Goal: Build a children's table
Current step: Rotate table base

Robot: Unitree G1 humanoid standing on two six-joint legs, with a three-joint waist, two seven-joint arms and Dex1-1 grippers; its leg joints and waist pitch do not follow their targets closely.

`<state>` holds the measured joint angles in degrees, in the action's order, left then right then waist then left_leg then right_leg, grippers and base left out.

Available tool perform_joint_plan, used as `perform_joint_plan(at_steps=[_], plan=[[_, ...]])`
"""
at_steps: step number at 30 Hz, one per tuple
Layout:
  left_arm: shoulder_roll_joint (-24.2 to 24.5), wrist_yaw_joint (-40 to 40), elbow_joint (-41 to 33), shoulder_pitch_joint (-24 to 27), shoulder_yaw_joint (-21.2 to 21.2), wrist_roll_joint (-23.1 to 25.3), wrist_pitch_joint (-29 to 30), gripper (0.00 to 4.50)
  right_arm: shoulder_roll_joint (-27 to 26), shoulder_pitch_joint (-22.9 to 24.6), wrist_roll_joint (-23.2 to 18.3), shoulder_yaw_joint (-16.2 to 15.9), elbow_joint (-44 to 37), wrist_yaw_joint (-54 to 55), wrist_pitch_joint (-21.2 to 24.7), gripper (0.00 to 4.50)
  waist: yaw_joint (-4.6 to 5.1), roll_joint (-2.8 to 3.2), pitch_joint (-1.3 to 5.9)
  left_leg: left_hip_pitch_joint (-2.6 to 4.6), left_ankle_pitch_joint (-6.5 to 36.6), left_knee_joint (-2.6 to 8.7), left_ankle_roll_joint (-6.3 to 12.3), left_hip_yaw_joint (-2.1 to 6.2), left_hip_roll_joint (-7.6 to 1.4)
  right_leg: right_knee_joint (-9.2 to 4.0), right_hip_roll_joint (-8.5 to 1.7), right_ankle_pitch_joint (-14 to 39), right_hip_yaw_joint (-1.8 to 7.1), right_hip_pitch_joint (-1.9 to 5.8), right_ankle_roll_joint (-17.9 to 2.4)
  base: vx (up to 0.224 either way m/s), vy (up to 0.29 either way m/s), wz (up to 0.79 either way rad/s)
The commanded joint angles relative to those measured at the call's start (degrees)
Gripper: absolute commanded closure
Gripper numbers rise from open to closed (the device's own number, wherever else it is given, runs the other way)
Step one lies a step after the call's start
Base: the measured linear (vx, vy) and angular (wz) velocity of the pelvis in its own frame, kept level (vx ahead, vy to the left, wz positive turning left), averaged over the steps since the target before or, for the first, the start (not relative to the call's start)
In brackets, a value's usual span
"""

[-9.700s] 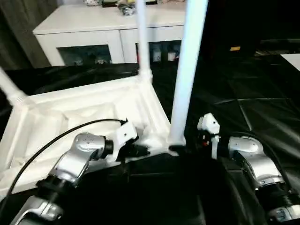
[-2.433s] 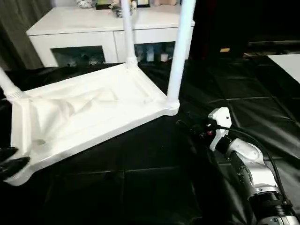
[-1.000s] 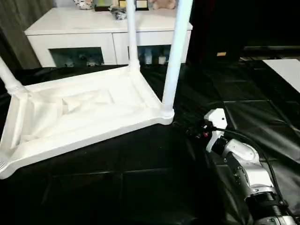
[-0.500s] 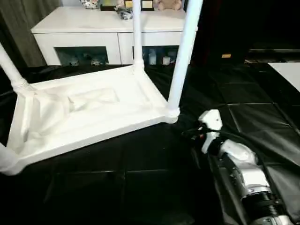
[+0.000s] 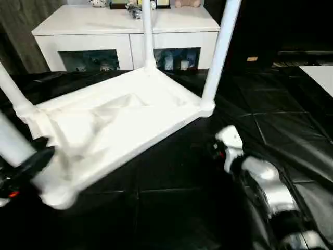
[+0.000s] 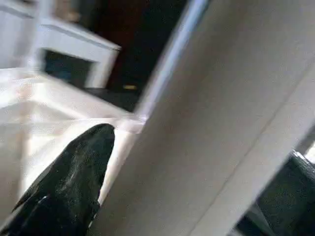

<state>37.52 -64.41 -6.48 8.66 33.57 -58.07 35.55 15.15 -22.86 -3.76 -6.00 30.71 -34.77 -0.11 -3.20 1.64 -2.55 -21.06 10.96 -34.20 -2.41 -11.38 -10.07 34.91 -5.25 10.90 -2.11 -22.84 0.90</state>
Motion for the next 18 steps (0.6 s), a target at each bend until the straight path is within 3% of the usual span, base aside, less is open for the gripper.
perform_joint_plan(at_steps=[1, 3, 4, 7, 12, 18], plan=[[0.62, 0.35, -3.31, -0.42, -1.32, -1.85, 1.53, 0.05, -0.06, -0.71, 1.16, -0.39, 1.53, 1.25, 0.67, 1.82, 0.52, 0.67, 1.95, 1.68, 28.28, 5.75, -3.39, 1.46, -2.66, -5.09, -1.83, 23.77, 2.11, 0.32, -10.37, 0.0, 0.0, 0.0], [0.59, 1.78, -9.39, -1.72, -4.25, -4.59, 4.04, 0.05, -0.46, -2.32, 2.72, -1.1, 4.49, 2.28, -0.04, 1.82, 0.54, 0.75, 2.09, 1.67, 27.99, 5.77, -3.77, 1.55, -2.72, -4.96, -1.89, 23.49, 2.1, 0.41, -10.15, 0.0, 0.0, 0.0], [0.58, 1.79, -9.72, -1.93, -4.6, -4.64, 4.16, 0.05, -0.52, -2.48, 2.8, -1.12, 4.77, 2.35, -0.14, 1.82, 0.47, 0.5, 2.11, 1.74, 27.53, 5.73, -3.7, 1.49, -2.68, -5.0, -1.87, 22.96, 2.14, 0.35, -10.34, 0.0, 0.0, 0.0], [-1.11, 2.56, -11.12, -5.7, -10.57, -3.39, 5.51, 0.05, -1.36, -3.81, 3.28, -1.46, 6.45, 3.0, -0.53, 1.82, 0.4, 0.47, 2.11, 1.8, 26.58, 5.67, -3.68, 1.34, -2.57, -4.99, -1.76, 21.96, 2.2, 0.38, -10.07, 0.0, 0.0, 0.0], [-2.87, 3.37, -10.91, -8.39, -15.56, -1.91, 6.69, 0.05, -1.97, -4.65, 3.89, -1.85, 7.84, 3.38, -1.01, 1.82, 0.94, 0.38, 2.28, 1.17, 24.22, 5.58, -3.91, 1.43, -2.41, -4.63, -1.83, 20.08, 2.15, 1.04, -9.97, 0.0, 0.0, 0.0], [-4.02, 3.37, -8.67, -12.39, -20.95, 0.6, 6.97, 0.05, -3.03, -5.26, 4.07, -2.15, 9.55, 3.43, -2.23, 1.82, 1.33, 0.49, 2.66, 1.23, 21.35, 5.18, -2.93, 1.2, -2.31, -4.31, -1.74, 15.77, 2.07, 1.28, -12.01, 0.0, 0.0, 0.0]])
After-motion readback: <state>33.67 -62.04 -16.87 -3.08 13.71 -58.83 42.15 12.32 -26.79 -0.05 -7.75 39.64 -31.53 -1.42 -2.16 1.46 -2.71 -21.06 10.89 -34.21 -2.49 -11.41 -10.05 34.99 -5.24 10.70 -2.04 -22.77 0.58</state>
